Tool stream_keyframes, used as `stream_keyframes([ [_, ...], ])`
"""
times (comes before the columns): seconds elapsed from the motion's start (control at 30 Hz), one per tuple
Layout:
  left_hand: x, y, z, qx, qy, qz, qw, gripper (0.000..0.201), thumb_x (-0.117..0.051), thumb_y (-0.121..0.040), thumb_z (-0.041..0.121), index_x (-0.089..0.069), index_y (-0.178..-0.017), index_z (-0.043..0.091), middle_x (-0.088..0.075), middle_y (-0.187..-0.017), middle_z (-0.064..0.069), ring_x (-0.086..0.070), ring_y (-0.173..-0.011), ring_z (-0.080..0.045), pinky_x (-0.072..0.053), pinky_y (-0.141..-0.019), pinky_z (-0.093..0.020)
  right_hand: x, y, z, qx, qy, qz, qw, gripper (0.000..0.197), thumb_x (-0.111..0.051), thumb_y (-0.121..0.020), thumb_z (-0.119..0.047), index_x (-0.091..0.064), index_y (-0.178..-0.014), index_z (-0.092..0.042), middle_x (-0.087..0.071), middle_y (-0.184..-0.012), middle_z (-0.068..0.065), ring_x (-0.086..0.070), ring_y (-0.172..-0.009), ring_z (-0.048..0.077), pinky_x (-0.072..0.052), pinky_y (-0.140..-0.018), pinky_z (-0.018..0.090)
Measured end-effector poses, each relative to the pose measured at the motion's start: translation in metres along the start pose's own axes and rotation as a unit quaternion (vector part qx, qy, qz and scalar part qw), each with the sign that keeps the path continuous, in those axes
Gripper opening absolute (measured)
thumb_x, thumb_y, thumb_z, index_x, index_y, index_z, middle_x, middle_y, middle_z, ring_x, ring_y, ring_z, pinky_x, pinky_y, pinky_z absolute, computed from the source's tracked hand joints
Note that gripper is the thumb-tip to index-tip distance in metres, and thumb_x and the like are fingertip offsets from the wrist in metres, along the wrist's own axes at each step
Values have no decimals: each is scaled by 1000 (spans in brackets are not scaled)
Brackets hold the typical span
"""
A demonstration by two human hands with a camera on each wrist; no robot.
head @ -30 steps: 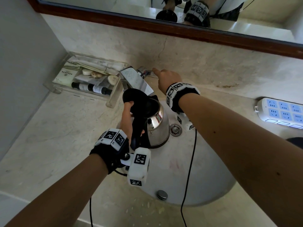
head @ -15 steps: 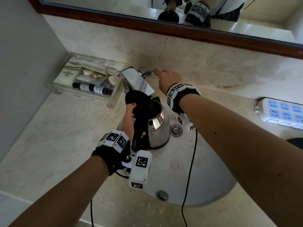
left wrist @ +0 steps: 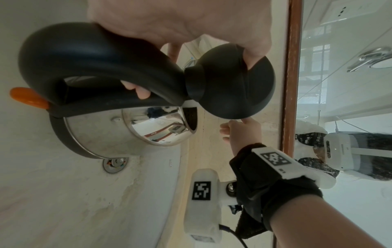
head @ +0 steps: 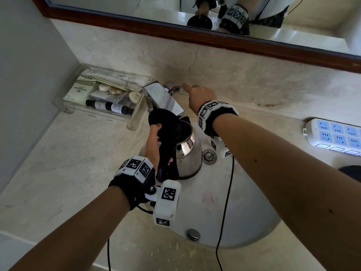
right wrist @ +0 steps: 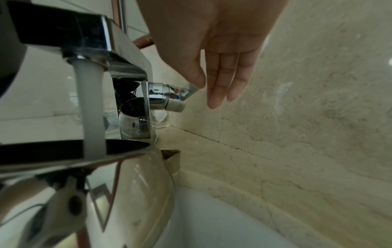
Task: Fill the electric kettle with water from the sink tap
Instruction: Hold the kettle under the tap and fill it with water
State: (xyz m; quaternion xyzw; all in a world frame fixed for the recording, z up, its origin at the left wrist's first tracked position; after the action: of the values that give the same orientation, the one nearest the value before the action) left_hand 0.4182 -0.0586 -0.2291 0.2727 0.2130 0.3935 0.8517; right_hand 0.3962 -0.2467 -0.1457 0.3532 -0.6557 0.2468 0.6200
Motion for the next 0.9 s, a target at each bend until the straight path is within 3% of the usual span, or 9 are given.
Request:
stream_keyframes([
  [0.07, 0, -2, 0, -4, -4, -4, 1000, 84, -50, -68, 67, -61, -116, -1, -59, -83, -19, -55, -51, -25, -45, -48, -25, 0, 0, 0, 1, 1, 0, 1000, 57, -43, -93, -3, -31, -146, -21, -60, -123, 16, -60, -110, 32, -49, -83, 37],
  [0.17, 0, -4, -1, -2, -14, -9, 1000, 91, -53, -54, 73, -59, -110, 2, -58, -76, -17, -54, -56, -27, -44, -50, -26, 0, -1, 1, 1, 4, -1, 1000, 57, -44, -93, -4, -30, -146, -21, -60, -122, 15, -61, -109, 32, -50, -82, 37],
  [0.33, 1, -7, -1, -11, -34, -16, 999, 90, -53, -53, 73, -61, -102, -2, -59, -65, -16, -55, -50, -26, -44, -52, -28, -1, -1, 1, 0, 6, -2, 1000, 57, -46, -93, -6, -30, -146, -22, -59, -125, 15, -60, -111, 32, -49, -83, 38],
  [0.9, 2, -6, -3, 4, -21, -17, 1000, 82, -55, -57, 73, -57, -98, 2, -56, -64, -13, -53, -50, -23, -44, -52, -27, 1, -2, 2, 10, 14, 1, 1000, 57, -43, -93, -3, -31, -146, -23, -60, -123, 15, -60, -111, 33, -49, -84, 38],
])
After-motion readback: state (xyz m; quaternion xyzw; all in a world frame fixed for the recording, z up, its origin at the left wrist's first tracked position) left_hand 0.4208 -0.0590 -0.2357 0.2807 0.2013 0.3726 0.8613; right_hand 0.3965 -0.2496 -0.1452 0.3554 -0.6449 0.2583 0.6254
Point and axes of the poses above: each hand's wrist, its own y-axis away from the middle knuckle, its own x-axis out of the back of the hand, z = x × y, the point moved 7 cm from there along -y, towards the middle knuckle
